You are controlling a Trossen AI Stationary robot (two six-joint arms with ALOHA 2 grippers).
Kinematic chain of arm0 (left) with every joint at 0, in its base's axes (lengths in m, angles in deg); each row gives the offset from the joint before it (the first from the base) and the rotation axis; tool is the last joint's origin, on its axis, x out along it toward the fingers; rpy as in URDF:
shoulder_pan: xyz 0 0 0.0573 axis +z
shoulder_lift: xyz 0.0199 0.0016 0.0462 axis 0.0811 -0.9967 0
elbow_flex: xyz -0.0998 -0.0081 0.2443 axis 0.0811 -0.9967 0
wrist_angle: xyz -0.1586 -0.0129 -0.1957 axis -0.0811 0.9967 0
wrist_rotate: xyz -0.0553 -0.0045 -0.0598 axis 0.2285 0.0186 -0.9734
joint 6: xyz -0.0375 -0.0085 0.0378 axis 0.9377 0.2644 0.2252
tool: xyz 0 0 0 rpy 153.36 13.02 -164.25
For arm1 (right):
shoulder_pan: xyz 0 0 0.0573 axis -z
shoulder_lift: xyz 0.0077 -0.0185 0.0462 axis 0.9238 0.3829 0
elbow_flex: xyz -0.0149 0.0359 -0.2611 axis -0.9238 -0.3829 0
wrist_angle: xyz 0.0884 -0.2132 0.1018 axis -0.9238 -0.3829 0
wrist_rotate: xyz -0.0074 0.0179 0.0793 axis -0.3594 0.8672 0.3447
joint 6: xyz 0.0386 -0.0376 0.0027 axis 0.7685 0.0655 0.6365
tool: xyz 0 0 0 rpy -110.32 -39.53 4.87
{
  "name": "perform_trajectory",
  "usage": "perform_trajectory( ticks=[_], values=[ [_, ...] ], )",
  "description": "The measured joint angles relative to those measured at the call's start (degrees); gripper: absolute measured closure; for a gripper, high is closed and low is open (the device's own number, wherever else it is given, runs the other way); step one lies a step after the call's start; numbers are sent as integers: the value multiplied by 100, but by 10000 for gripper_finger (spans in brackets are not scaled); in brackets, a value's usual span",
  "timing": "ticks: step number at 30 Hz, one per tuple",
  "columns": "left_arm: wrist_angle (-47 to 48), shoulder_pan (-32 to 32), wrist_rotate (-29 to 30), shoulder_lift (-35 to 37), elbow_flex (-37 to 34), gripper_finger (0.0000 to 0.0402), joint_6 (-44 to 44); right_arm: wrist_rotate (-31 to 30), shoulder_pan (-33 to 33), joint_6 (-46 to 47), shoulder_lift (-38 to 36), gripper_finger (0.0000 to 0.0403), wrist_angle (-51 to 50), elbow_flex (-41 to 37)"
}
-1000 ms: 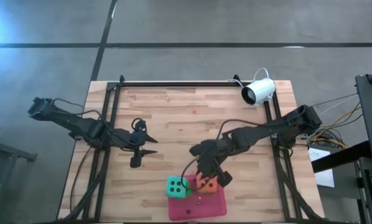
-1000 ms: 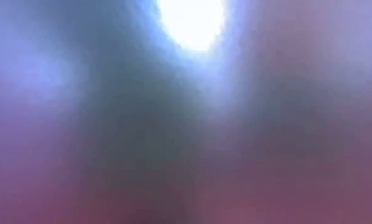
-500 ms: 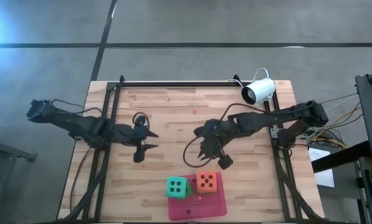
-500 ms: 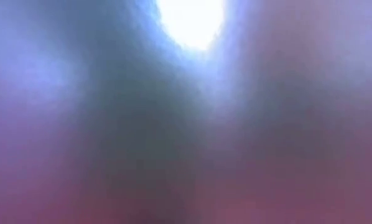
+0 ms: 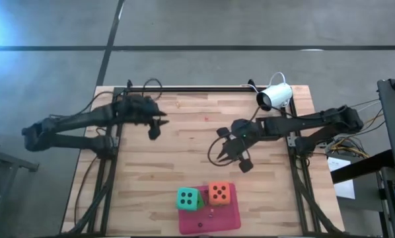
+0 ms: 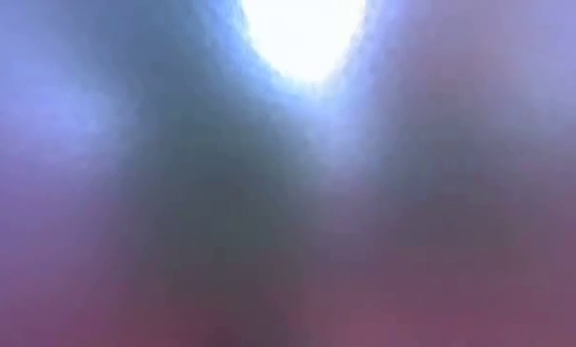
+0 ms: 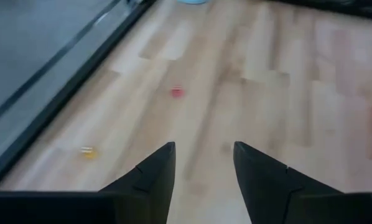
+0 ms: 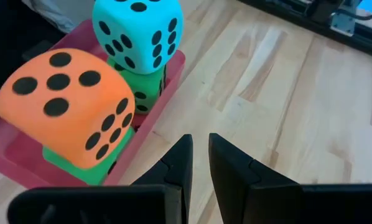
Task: Pick & Place Dice
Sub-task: Put the yellow dice into the pink bin
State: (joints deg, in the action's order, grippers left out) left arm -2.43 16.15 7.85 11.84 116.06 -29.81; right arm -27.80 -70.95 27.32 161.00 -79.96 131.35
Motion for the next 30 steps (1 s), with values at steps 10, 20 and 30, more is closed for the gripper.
perform_trajectory(
  ticks=[10,20,30],
  values=[
    [-531,1781,-1749,-1475,153,249,-1351,0,0,6,-534,356,626,-684],
    [-567,1985,-1504,-3400,983,259,-2205,-4,0,4,-274,357,707,-693],
    [-180,2316,-1077,-4620,1936,268,-1991,-4,0,4,-314,359,729,-671]
  ],
)
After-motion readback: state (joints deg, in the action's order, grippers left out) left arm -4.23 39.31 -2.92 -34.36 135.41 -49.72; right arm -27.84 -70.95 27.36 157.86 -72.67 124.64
